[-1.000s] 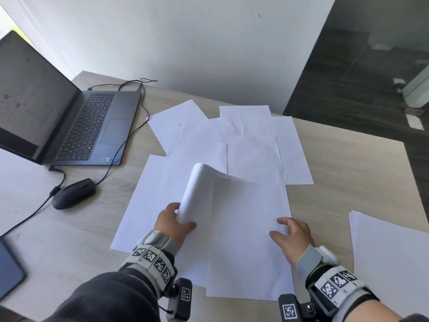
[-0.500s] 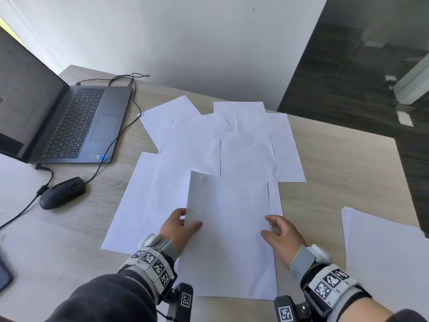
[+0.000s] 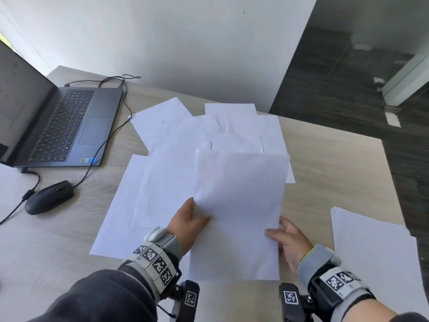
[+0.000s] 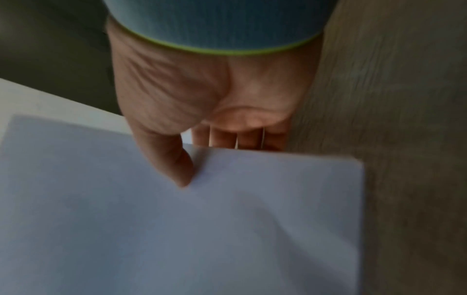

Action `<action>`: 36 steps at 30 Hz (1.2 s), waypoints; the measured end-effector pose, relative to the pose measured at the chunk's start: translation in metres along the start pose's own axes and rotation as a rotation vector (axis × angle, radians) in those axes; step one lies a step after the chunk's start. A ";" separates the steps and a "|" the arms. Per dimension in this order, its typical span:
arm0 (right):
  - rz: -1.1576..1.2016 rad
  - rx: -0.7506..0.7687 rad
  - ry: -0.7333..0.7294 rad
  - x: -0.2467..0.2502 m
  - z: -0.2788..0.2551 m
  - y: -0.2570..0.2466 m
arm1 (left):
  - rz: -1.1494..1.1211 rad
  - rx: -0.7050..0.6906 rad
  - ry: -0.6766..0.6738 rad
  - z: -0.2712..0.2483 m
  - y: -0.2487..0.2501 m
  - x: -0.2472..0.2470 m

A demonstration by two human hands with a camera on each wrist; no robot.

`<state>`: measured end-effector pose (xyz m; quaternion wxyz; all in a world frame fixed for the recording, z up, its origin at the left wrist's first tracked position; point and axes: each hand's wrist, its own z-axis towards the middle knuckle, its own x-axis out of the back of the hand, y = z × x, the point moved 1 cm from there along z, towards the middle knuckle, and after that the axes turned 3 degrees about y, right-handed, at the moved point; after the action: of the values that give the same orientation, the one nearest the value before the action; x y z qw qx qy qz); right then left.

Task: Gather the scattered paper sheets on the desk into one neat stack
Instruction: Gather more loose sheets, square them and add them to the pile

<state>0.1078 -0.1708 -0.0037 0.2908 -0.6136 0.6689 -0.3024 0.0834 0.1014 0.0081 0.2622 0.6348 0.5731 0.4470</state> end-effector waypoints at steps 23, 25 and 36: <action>-0.416 0.122 0.192 0.004 0.029 0.005 | 0.936 -0.070 -0.011 0.014 -0.041 -0.008; -0.379 0.083 0.146 -0.001 0.030 0.010 | 0.951 -0.113 -0.055 0.007 -0.038 -0.021; -0.367 0.041 0.232 0.023 0.037 0.007 | 0.906 -0.279 -0.160 0.005 -0.011 -0.058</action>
<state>0.1292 -0.1953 -0.0337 0.1647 -0.6800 0.5687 -0.4324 0.0860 0.0486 -0.0188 0.1670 0.8118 0.1514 0.5386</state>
